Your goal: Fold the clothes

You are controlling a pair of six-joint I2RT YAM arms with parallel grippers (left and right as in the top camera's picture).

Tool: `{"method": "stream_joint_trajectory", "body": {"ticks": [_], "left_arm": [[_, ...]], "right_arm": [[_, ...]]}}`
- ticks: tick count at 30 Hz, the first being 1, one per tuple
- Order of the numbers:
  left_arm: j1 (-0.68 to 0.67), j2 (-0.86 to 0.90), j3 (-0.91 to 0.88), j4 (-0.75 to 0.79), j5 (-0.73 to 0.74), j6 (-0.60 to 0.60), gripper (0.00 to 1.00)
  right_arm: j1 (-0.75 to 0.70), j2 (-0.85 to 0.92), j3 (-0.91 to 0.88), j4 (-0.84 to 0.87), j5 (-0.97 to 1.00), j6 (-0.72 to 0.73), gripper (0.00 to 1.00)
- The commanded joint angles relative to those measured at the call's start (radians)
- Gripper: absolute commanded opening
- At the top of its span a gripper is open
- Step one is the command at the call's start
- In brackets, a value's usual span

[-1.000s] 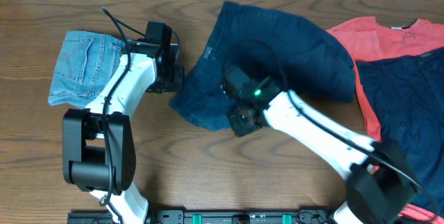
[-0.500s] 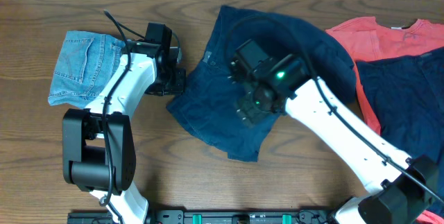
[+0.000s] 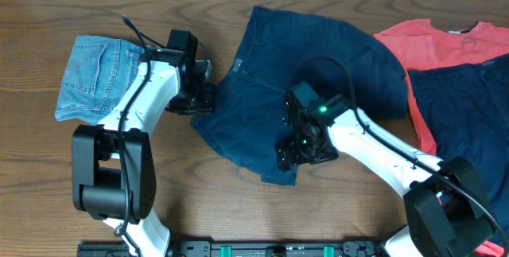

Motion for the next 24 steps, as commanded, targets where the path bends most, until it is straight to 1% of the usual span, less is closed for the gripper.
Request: {"method": "stream_joint_trajectory", "body": {"ticks": [1,2,3,4,6,7,9,10,11,13,14,15,16,18,20,21,22,24], "left_arm": [[-0.021,0.005,-0.014,0.004,0.026,0.049,0.43],[-0.026,0.005,-0.025,0.011,0.026,0.057,0.43],[-0.03,0.005,-0.038,0.021,0.026,0.061,0.43],[-0.033,0.005,-0.052,0.03,0.026,0.062,0.43],[-0.036,0.005,-0.079,0.038,0.026,0.062,0.42],[-0.036,0.005,-0.093,0.042,0.026,0.061,0.4],[-0.036,0.005,-0.117,0.053,0.026,0.061,0.35],[-0.036,0.005,-0.128,0.062,0.026,0.061,0.35],[-0.036,0.005,-0.135,0.07,0.026,0.061,0.34],[-0.036,0.005,-0.136,0.075,0.026,0.061,0.34],[-0.036,0.005,-0.136,0.077,0.027,0.061,0.34],[-0.036,0.005,-0.136,0.079,0.027,0.061,0.34],[-0.036,0.005,-0.136,0.079,0.027,0.061,0.34],[-0.036,0.005,-0.136,0.079,0.027,0.061,0.34],[-0.036,0.005,-0.136,0.079,0.027,0.061,0.34],[-0.036,0.005,-0.136,0.079,0.027,0.061,0.34],[-0.036,0.005,-0.136,0.079,0.027,0.061,0.34],[-0.036,0.005,-0.136,0.079,0.027,0.061,0.34]], "right_arm": [[-0.001,-0.001,-0.045,0.106,-0.059,0.193,0.72],[-0.001,-0.001,-0.048,0.147,-0.057,0.191,0.51],[-0.004,-0.002,-0.043,0.175,-0.058,0.169,0.27],[-0.009,-0.002,-0.024,0.177,-0.059,0.131,0.13],[-0.026,-0.002,0.041,0.123,-0.092,0.058,0.05],[-0.037,-0.002,0.09,0.093,-0.122,0.022,0.02],[-0.051,-0.002,0.177,0.093,-0.175,-0.01,0.01],[-0.055,-0.002,0.212,0.128,-0.177,-0.009,0.01],[-0.054,-0.002,0.236,0.196,-0.171,-0.009,0.02],[-0.049,-0.002,0.237,0.317,-0.13,-0.009,0.1],[-0.045,0.004,0.23,0.372,-0.098,-0.005,0.23],[-0.039,0.012,0.223,0.417,-0.073,-0.002,0.52],[-0.035,0.022,0.218,0.447,-0.06,-0.002,0.75],[-0.032,0.05,0.217,0.473,-0.04,-0.003,0.86],[-0.038,0.069,0.217,0.457,-0.031,-0.029,0.93],[-0.045,0.07,0.217,0.425,-0.032,-0.035,0.92],[-0.054,0.069,0.217,0.381,-0.032,-0.036,0.88],[-0.07,0.056,0.217,0.277,-0.04,-0.042,0.87]]}}
